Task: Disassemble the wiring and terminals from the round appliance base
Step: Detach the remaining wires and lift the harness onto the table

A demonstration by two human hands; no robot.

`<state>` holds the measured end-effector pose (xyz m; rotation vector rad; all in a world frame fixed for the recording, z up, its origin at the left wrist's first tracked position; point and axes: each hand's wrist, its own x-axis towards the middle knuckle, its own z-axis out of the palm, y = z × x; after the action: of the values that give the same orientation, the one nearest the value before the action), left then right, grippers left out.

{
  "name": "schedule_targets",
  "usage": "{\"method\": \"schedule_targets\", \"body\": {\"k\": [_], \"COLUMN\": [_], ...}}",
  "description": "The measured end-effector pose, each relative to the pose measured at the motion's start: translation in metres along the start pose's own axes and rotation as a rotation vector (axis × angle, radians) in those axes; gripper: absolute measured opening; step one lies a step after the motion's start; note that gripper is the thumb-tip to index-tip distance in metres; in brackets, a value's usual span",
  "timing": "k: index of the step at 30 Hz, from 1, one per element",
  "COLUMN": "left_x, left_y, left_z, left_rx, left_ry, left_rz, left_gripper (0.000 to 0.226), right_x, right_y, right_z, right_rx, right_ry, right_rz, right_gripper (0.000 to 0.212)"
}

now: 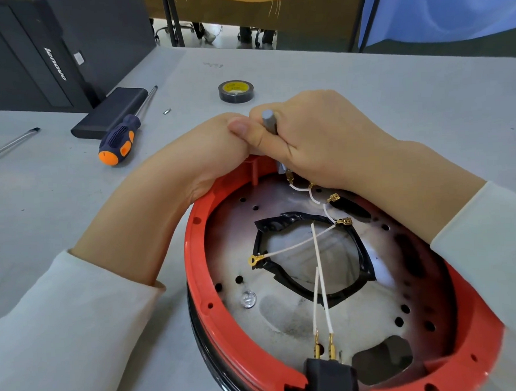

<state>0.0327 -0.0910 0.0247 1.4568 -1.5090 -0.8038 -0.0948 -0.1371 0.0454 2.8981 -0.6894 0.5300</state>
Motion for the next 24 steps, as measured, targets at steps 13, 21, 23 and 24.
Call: {"method": "schedule_targets", "body": {"k": [13, 21, 23, 24], "left_x": [0.005, 0.002, 0.003, 0.003], "left_y": [0.005, 0.004, 0.004, 0.004], "left_z": [0.000, -0.002, -0.002, -0.002], "left_rx": [-0.109, -0.141, -0.134, -0.131], "left_ry": [-0.072, -0.117, -0.129, -0.138], "left_rz": [-0.145, -0.147, -0.149, -0.156], "left_gripper": [0.030, 0.044, 0.029, 0.024], "right_x": [0.005, -0.004, -0.004, -0.005], "right_y": [0.007, 0.011, 0.013, 0.016], "right_z": [0.010, 0.008, 0.002, -0.002], "right_rx": [0.342, 0.477, 0.569, 0.632], "right_ry": [0.092, 0.254, 0.336, 0.365], "right_rz": [0.203, 0.156, 0.176, 0.184], "right_gripper": [0.051, 0.054, 0.051, 0.049]}}
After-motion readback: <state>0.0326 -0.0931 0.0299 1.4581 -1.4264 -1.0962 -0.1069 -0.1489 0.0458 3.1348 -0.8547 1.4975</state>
